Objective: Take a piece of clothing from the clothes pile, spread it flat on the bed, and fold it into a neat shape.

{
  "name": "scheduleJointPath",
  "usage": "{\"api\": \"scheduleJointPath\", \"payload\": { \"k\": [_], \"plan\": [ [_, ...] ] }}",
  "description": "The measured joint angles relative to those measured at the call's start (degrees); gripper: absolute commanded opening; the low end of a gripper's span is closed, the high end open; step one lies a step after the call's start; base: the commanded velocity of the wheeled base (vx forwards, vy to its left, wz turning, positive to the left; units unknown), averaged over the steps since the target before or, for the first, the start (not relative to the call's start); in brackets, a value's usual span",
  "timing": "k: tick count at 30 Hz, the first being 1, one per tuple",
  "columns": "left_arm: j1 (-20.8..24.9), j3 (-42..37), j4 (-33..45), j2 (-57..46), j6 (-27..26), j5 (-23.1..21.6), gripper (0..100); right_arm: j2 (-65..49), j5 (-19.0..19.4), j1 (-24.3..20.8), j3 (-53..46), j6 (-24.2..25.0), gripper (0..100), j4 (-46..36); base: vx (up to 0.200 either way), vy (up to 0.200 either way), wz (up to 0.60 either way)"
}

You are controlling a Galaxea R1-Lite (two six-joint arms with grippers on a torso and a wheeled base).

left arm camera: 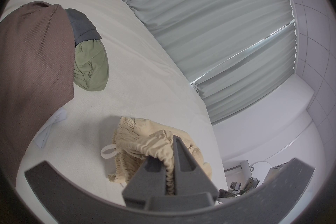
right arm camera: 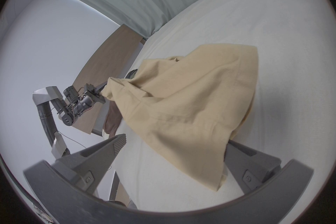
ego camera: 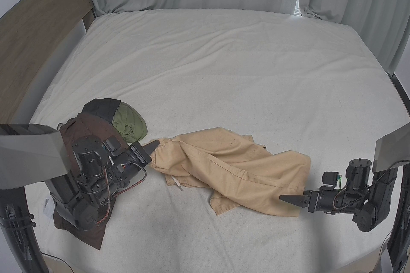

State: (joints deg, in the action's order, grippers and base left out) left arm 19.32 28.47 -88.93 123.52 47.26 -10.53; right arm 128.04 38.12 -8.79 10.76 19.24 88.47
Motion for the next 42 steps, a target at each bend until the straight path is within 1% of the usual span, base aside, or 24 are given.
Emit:
{"api": "scheduleJointPath", "payload": {
  "k": [5,17,25,33,34,42],
  "plan": [
    [0.0,0.0,0.0,0.0,0.0,0.0,0,-0.5,1.0,-0.6,-0.2,0.0,100,0.0,0.000,0.000,0.00],
    [0.0,0.0,0.0,-0.1,0.0,0.1,0,0.5,1.0,-1.5,2.2,0.0,100,0.0,0.000,0.000,0.00],
    [0.0,0.0,0.0,-0.1,0.0,0.1,0,3.6,0.8,-0.9,3.5,-0.7,100,0.2,0.000,0.000,0.00],
    [0.1,0.0,0.0,-0.1,0.0,0.1,0,4.2,0.8,-1.0,4.1,-0.7,100,0.2,0.000,0.000,0.00],
    [0.1,0.0,0.0,-0.1,0.0,0.1,0,4.2,0.8,-1.0,4.2,-0.7,0,0.2,0.000,0.000,0.00],
    [0.1,0.1,0.0,-0.1,0.0,0.1,0,4.1,0.8,-0.9,4.9,-0.8,0,0.3,0.000,0.000,0.00]
  ]
}}
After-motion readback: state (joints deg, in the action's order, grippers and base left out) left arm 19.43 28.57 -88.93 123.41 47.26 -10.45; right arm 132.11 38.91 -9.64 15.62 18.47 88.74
